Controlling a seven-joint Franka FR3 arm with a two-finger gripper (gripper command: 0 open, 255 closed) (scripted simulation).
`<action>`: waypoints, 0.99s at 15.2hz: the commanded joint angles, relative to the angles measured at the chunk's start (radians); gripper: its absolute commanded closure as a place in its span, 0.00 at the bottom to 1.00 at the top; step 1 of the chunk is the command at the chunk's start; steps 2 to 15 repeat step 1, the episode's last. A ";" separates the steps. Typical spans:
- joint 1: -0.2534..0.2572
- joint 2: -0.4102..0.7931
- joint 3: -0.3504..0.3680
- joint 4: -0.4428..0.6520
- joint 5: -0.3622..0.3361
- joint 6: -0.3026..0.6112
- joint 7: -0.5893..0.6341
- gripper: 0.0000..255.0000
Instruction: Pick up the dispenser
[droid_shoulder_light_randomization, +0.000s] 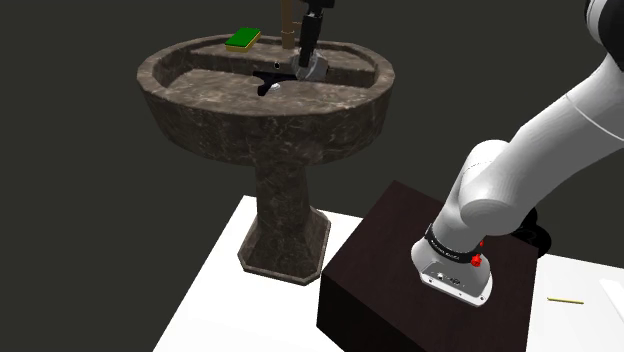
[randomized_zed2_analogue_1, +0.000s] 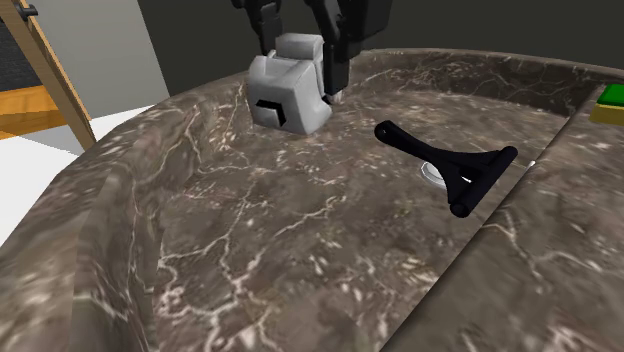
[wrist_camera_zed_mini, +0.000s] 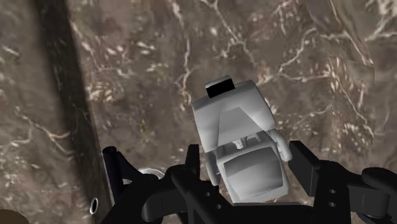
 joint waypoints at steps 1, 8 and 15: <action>0.000 0.003 0.000 0.010 0.000 -0.007 0.001 1.00; 0.000 0.003 0.000 0.010 0.000 -0.007 0.001 1.00; 0.000 0.003 0.000 0.010 0.000 -0.007 0.001 1.00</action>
